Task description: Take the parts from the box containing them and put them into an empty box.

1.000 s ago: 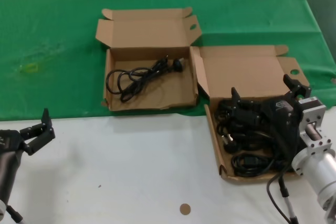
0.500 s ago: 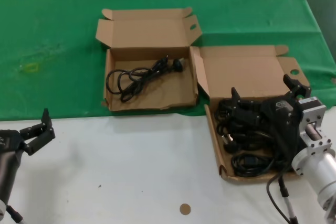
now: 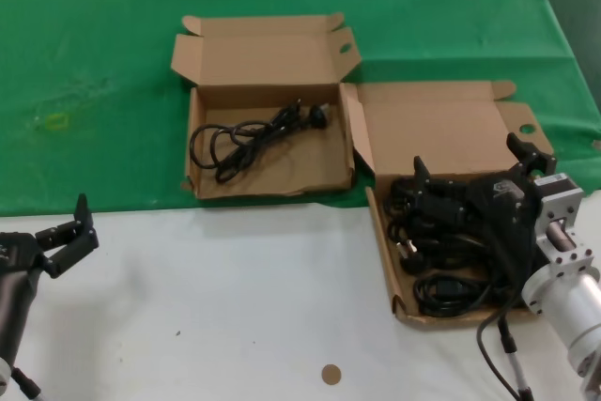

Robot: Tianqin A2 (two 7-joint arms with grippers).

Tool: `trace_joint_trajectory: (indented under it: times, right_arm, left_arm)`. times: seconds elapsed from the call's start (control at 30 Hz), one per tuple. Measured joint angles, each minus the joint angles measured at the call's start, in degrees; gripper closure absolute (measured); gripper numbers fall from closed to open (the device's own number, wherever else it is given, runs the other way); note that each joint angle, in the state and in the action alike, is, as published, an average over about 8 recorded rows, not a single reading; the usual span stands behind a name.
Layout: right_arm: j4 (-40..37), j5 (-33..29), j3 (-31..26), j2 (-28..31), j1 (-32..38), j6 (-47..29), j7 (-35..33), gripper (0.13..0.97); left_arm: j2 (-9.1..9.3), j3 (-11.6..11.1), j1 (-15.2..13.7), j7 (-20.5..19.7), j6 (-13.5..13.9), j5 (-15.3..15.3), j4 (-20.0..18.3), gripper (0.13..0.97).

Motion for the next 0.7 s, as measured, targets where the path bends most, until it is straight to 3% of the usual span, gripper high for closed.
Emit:
trace_joint_trajectory:
  times: [0.7]
  right_arm:
    - [0.0,0.0,0.0,0.0,0.0,0.0,0.0,0.129]
  left_arm:
    - [0.0,0.0,0.0,0.0,0.0,0.0,0.0,0.132]
